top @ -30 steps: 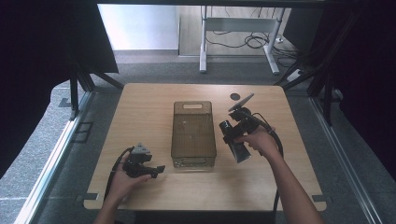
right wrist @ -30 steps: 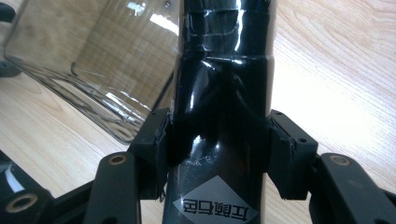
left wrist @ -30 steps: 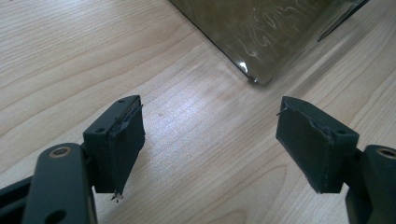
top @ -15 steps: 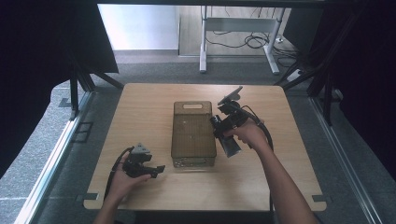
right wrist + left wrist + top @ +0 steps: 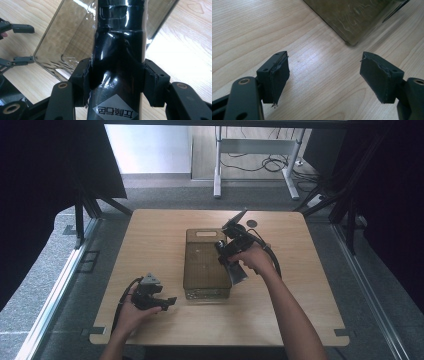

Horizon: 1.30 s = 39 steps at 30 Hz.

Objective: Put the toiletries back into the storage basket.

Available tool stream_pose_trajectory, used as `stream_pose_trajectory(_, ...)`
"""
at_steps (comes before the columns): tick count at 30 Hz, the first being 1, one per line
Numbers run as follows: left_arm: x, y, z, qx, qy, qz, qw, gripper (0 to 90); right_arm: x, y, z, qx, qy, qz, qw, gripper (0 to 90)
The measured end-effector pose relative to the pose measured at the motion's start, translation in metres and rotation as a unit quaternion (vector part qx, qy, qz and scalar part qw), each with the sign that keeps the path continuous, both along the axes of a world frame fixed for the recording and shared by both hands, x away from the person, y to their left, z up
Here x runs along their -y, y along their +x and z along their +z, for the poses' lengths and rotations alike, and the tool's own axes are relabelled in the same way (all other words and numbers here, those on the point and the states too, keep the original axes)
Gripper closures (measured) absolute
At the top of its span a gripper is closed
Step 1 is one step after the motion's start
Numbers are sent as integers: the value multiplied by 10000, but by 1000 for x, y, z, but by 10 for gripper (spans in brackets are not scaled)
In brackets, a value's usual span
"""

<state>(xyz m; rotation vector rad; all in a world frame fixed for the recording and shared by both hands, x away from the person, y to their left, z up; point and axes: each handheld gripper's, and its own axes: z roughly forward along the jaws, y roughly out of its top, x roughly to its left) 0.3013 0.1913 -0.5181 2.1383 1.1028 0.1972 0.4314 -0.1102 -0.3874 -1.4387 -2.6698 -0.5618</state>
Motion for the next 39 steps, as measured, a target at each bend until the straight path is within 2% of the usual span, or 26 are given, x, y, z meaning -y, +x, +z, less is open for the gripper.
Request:
stream_pose_trajectory(13, -2, 0, 1, 1, -59, 21, 10000, 239, -31, 12, -8, -153, -3, 11, 9999, 467)
stream_pose_trajectory(24, -2, 1, 1, -7, -45, 5, 10000, 238, -49, 20, -19, -260, 81, -8, 9996, 467)
stream_pose_trajectory(26, -2, 1, 1, -10, -49, 1, 10000, 239, -52, 21, -20, -227, 82, -51, 9997, 468)
stream_pose_trajectory(32, -2, 1, 1, 7, -56, 10, 10000, 239, -58, 27, -27, -331, 171, -242, 9990, 467)
stream_pose_trajectory(39, -3, 0, 2, 17, -88, 4, 10000, 239, -65, 33, -42, -467, 272, -446, 9975, 468)
